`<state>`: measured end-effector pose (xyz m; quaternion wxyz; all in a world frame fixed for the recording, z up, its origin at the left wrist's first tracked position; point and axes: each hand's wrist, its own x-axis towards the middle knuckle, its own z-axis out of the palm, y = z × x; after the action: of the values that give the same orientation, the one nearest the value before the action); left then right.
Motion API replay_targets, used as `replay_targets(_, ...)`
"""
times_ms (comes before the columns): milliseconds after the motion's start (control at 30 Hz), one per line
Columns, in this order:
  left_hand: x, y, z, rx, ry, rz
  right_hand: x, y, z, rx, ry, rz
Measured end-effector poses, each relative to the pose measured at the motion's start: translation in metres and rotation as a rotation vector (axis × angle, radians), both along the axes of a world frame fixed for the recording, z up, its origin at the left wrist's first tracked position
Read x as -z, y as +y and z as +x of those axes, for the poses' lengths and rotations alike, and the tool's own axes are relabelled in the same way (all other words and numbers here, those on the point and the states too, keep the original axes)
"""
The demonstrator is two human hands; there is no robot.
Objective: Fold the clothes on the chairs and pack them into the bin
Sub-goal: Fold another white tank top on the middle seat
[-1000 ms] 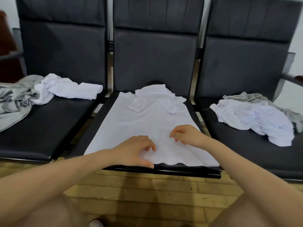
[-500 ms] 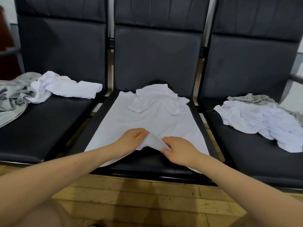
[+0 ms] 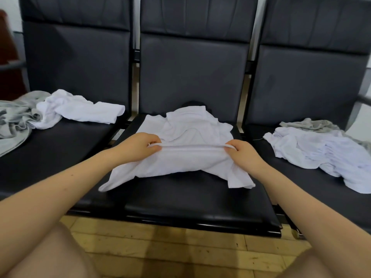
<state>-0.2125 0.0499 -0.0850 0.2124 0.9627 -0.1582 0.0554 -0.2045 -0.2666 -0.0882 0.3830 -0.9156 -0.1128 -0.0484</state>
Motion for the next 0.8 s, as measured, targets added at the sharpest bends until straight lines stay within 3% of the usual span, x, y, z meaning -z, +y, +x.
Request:
replay_targets(200,0.008,0.008,0.01,-0.236,0.029,-0.073,0.002,-0.009,0.01,0.237,0.032,0.22)
replay_targets(400,-0.007,-0.004,-0.005,-0.333,-0.022,-0.382,-0.009,-0.02,-0.002,0.308,0.112,0.418)
replay_targets(567,-0.016,-0.013,-0.033,-0.262,0.022,-0.383,-0.01,-0.021,-0.02,0.268,0.199,0.231)
replay_targets(733,-0.01,-0.012,-0.059,-0.214,0.07,-0.298,-0.007,-0.029,-0.034,0.214,0.427,0.112)
replay_targets(800,-0.005,-0.008,-0.064,-0.173,0.056,-0.269,-0.004,-0.032,-0.035,0.216,0.417,0.064)
